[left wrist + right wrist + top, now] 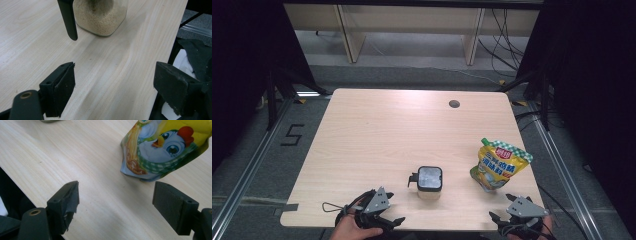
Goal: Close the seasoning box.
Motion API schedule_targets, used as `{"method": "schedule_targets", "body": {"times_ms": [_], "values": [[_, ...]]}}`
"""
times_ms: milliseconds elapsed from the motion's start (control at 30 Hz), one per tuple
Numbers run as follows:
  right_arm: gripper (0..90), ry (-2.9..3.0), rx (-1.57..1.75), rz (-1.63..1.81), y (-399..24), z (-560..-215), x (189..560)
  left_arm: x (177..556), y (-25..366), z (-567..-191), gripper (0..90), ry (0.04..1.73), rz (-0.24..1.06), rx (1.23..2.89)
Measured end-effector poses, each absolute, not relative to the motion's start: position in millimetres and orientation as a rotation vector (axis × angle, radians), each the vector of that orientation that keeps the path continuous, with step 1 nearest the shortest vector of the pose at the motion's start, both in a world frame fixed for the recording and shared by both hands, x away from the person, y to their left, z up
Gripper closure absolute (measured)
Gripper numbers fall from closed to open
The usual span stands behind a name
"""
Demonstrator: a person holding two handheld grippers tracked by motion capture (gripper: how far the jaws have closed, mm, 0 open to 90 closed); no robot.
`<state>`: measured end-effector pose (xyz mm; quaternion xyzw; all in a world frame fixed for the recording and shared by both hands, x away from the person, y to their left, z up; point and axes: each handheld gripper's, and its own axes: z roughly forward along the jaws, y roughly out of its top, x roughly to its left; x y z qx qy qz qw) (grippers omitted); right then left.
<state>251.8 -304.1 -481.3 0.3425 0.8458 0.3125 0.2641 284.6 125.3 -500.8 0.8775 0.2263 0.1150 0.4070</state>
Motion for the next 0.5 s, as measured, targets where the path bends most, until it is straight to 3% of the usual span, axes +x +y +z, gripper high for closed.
{"method": "schedule_targets", "body": {"times_ms": [500], "values": [[22.5, 2.308, 0.92, 0.834, -301.8, -485.4, 248.3, 286.1, 124.0, -500.6, 17.6, 0.563, 0.299, 2.218]]}}
